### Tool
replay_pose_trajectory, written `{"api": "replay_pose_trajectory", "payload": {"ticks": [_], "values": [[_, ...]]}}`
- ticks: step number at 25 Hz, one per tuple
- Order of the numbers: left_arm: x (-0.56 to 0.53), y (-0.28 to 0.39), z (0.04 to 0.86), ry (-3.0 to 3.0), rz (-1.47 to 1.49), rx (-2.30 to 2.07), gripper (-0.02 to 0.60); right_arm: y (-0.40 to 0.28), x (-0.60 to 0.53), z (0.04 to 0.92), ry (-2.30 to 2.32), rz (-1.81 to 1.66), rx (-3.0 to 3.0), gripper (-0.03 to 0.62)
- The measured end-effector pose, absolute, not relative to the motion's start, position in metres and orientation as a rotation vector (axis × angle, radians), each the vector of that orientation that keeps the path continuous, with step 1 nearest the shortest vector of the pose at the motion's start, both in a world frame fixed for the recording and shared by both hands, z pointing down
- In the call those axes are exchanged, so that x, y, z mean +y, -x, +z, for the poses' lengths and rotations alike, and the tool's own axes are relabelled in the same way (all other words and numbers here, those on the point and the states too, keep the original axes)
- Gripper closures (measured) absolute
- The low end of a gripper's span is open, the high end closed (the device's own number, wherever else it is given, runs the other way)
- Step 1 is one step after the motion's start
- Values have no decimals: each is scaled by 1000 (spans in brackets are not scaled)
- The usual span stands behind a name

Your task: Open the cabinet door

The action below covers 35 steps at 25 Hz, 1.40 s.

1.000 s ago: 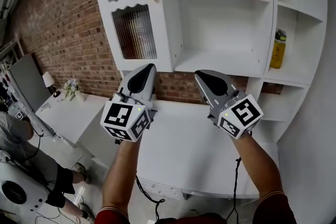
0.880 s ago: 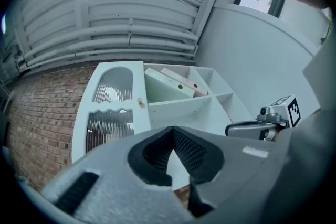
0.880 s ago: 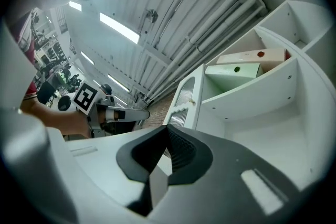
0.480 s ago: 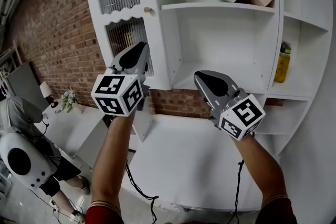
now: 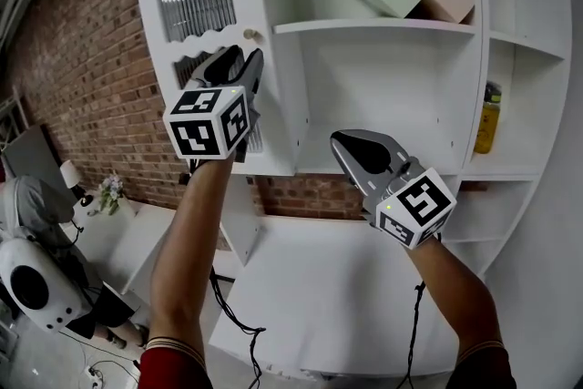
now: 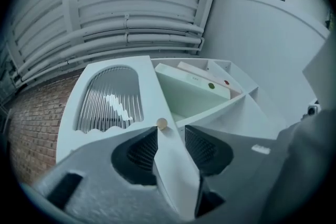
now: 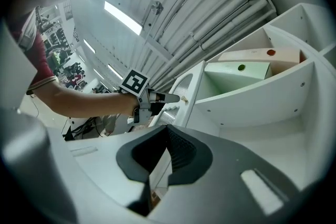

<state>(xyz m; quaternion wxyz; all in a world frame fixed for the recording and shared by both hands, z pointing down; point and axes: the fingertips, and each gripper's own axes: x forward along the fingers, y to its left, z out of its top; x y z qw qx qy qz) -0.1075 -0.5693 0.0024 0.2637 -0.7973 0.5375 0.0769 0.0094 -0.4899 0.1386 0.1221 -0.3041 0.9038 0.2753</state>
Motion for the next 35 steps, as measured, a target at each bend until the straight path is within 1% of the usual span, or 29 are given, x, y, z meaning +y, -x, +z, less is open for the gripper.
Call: {"api": "replay_pose_trajectory", "payload": {"ticks": [13,16,17,25,35], "values": [[-609,103,-24,2126,156,1465,431,-9,-489,126,931,878,2631,582],[-610,103,-27,2122,166,1460,488,-12,-491,129,948,876,2631,582],[-610,103,-28,2123,166,1458,499,-13,-491,130,955,874,2631,582],[-603,105,-27,2145,151,1443,494,-13,-490,133,978,851,2628,582],[-545,123,-28,2230,191,1291,492,14,-479,138,917,807,2657,582]]}}
